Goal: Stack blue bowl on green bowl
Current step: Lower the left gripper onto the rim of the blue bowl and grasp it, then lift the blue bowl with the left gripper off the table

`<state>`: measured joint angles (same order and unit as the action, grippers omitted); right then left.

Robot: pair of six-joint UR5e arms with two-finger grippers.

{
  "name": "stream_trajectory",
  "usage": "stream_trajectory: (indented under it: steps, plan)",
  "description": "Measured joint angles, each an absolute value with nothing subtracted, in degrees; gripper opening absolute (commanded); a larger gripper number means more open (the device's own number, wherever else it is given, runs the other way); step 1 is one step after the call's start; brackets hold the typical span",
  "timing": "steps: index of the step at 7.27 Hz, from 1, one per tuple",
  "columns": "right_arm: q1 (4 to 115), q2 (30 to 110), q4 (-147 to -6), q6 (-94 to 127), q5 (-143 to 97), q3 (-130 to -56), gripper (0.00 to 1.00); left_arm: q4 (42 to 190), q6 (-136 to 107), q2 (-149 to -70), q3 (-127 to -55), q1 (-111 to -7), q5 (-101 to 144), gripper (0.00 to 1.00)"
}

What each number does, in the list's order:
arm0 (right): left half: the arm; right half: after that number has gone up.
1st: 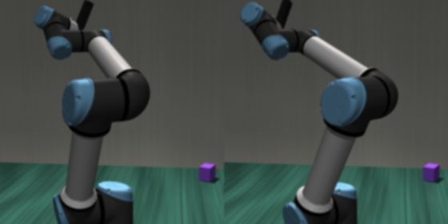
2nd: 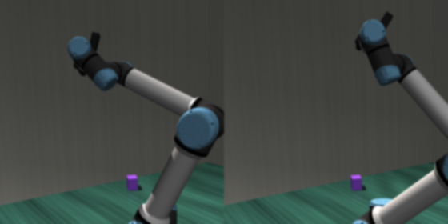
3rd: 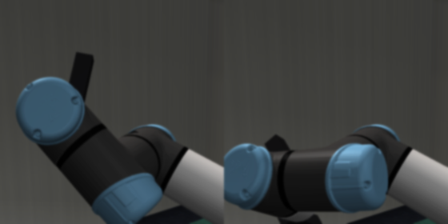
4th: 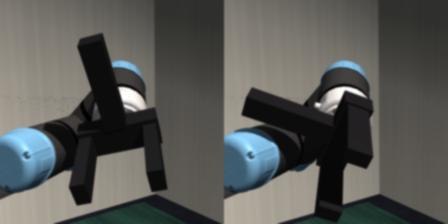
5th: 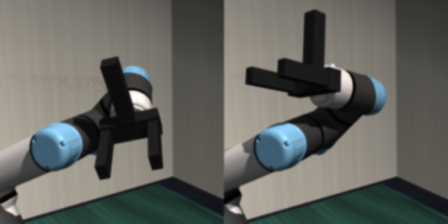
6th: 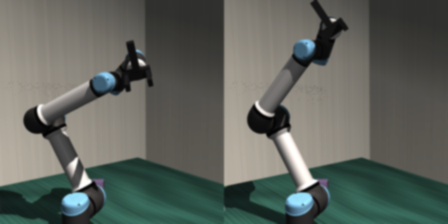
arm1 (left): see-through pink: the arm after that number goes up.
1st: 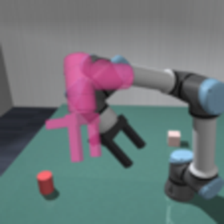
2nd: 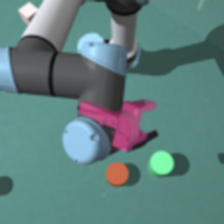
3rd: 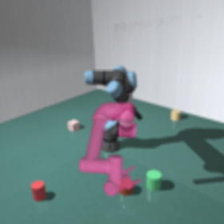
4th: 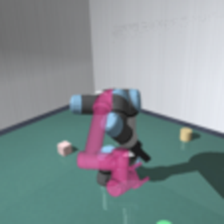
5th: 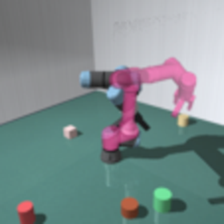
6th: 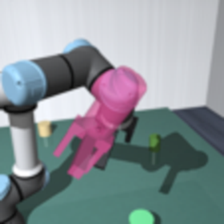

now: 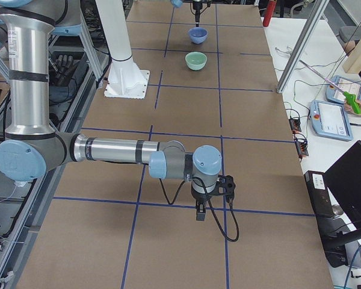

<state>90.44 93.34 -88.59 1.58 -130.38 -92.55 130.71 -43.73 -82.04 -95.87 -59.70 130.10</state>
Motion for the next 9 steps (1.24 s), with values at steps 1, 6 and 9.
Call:
stream_trajectory:
  steps: [1,6,9]
  plan:
    - [90.44,93.34,-88.59,1.58,-130.37,-92.55,1.0,131.34,-44.35,-82.21,-95.03,-58.69,129.63,0.77]
    - [90.44,93.34,-88.63,1.58,-130.39,-92.55,1.0,131.57,-44.81,-82.66,-93.98,-57.92,129.43,0.0]
    - [90.44,93.34,-88.6,1.58,-130.37,-92.55,1.0,130.83,-44.1,-80.95,-99.72,-59.44,133.25,0.0]
